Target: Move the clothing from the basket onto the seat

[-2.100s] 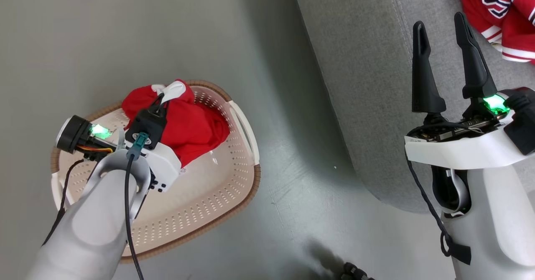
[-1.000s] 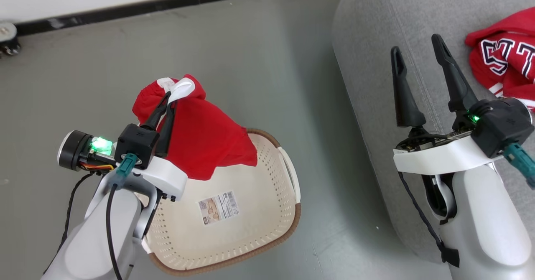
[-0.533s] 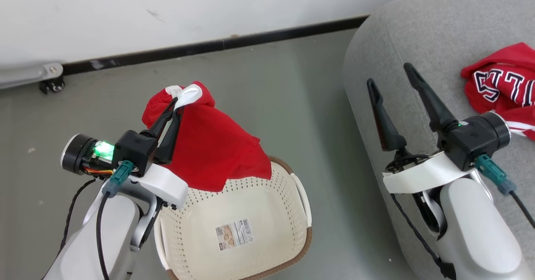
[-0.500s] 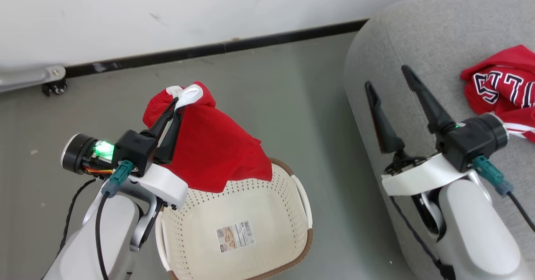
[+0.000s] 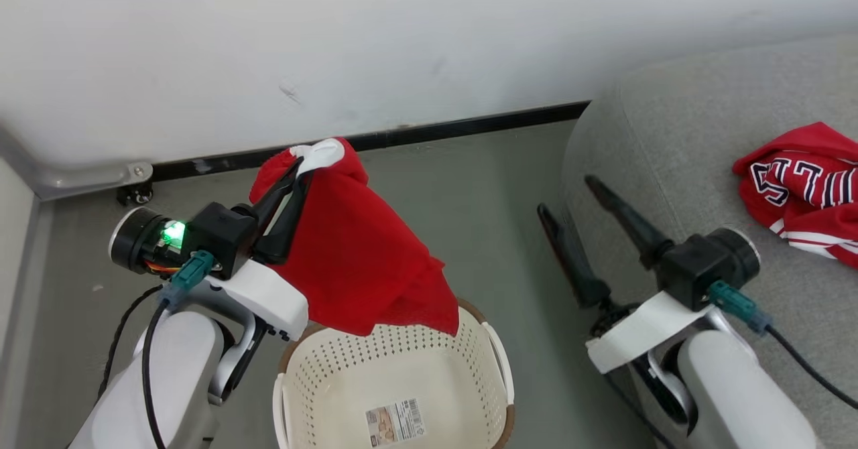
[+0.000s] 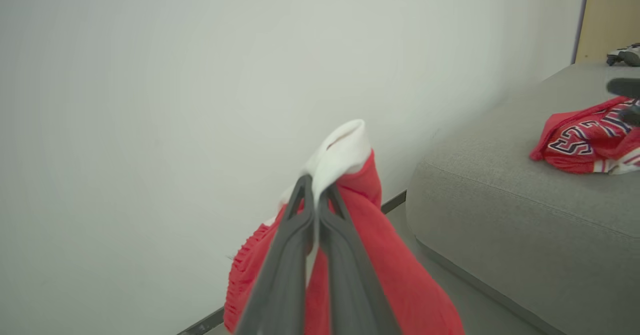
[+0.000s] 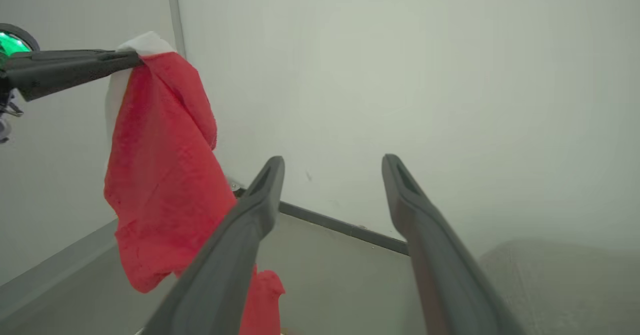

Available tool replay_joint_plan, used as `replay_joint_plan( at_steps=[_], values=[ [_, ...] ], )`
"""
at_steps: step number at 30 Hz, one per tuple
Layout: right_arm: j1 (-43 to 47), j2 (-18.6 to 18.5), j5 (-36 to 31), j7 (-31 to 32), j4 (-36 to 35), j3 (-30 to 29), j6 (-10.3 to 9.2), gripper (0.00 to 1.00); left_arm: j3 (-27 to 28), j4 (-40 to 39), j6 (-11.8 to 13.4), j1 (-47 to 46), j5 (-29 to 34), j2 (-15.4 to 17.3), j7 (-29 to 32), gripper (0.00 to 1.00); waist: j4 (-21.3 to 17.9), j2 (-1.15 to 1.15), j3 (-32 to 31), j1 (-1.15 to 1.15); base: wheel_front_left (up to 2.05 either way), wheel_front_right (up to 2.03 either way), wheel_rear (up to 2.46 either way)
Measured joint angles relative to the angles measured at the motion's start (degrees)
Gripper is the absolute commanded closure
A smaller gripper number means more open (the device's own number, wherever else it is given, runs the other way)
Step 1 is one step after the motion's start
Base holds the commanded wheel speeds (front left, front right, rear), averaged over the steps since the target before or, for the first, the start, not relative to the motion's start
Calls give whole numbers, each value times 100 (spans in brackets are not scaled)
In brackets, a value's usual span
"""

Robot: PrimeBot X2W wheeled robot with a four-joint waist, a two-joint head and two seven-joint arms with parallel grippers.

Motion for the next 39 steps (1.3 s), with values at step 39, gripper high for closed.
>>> replay_joint_plan(
  at_steps=[39],
  values=[
    [-193, -1579, 1882, 1053, -155, 2437, 0, 0, -510, -1192, -605, -220, -580, -483, 939, 100, -33, 0, -567, 0, 0, 0, 0]
  ],
)
